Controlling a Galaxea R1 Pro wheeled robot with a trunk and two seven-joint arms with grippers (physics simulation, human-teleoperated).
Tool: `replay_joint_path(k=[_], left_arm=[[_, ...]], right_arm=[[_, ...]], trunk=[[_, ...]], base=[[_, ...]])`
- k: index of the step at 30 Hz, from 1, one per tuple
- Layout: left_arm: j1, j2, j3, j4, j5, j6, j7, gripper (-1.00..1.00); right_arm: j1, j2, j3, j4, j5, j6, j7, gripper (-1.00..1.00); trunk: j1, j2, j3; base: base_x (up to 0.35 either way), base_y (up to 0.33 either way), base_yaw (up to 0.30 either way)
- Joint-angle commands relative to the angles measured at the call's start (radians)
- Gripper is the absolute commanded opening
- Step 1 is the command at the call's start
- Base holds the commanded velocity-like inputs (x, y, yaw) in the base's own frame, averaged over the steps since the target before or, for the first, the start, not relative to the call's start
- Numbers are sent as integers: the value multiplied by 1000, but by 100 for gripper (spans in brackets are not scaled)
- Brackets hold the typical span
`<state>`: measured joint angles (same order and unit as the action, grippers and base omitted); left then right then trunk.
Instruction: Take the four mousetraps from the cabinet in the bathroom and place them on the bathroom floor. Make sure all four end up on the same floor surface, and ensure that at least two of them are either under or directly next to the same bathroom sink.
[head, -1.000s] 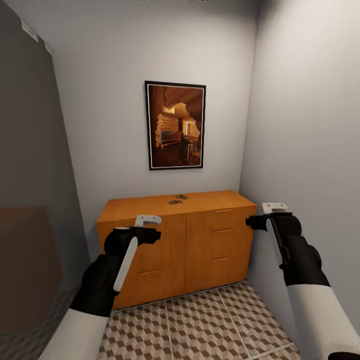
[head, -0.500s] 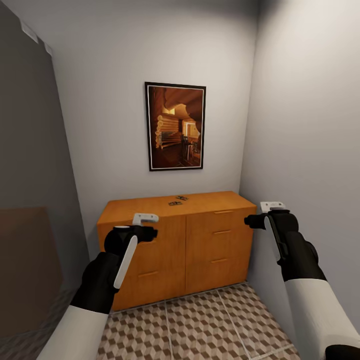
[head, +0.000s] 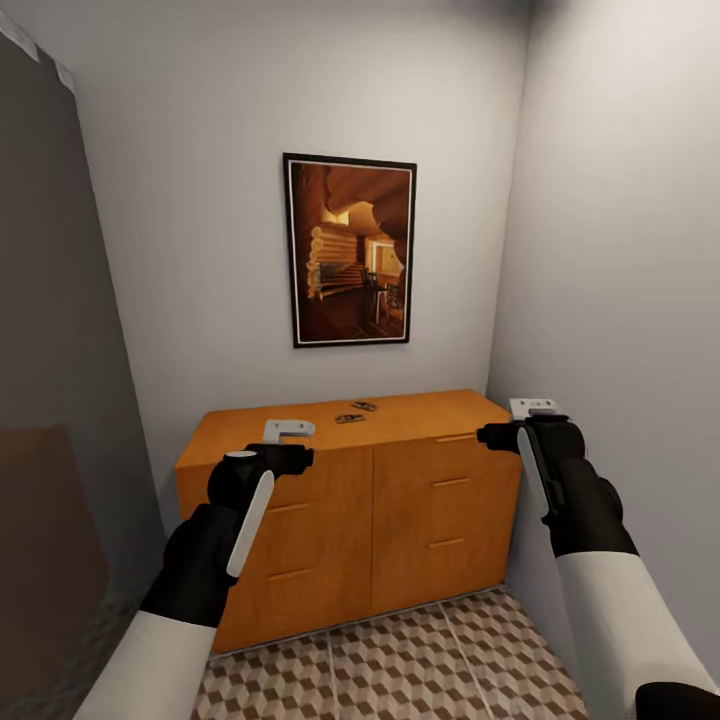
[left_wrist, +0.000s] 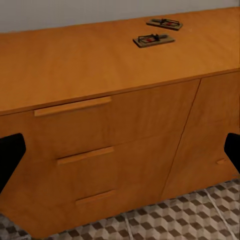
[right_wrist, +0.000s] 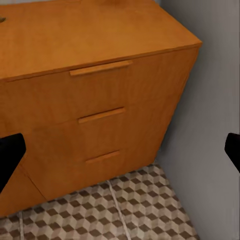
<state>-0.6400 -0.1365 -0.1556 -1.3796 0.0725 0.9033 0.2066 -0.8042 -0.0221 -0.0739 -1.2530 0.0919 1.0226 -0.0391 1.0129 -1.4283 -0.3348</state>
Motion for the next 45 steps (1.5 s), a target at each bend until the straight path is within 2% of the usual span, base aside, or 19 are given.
replay_joint_path(k=[1, 6, 9, 12, 16, 19, 23, 27, 45], left_arm=[[-1, 0, -1, -1, 8, 2, 8, 100], [-1, -1, -1, -2, 8, -44, 8, 100], [-1, -2, -1, -5, 7, -94, 9, 100], [-1, -2, -1, -3, 8, -111, 9, 100], [-1, 2, 0, 5, 10, -119, 10, 100], [-1, 4, 15, 7, 10, -120, 10, 100], [-1, 5, 42, 7, 10, -119, 11, 100], [-1, 6, 52, 8, 11, -118, 11, 100], [-1, 6, 57, 10, 16, -117, 10, 100]], right_arm=[[-2, 3, 0, -1, 9, 1, 4, 100], [-18, 14, 0, -2, 9, -33, -14, 100], [-37, 16, 0, -1, 5, -51, -31, 100], [-46, 20, 0, 0, 2, -58, -37, 100], [-50, 51, 1, 6, 4, -62, -40, 100], [-62, 73, 2, 39, 23, -67, -42, 100], [-97, 89, 2, 111, 64, -93, -43, 100], [-115, 103, 1, 166, 87, -115, -44, 100], [-122, 112, 2, 191, 92, -133, -42, 100]], trunk=[[1, -1, -1], [1, -1, -1], [1, -1, -1], [1, -1, -1], [1, -1, -1], [1, -1, -1], [1, -1, -1], [1, -1, -1], [1, -1, -1]], base=[[323, 0, 0], [323, 0, 0], [324, 0, 0], [324, 0, 0], [324, 0, 0], [324, 0, 0], [324, 0, 0], [324, 0, 0], [324, 0, 0]])
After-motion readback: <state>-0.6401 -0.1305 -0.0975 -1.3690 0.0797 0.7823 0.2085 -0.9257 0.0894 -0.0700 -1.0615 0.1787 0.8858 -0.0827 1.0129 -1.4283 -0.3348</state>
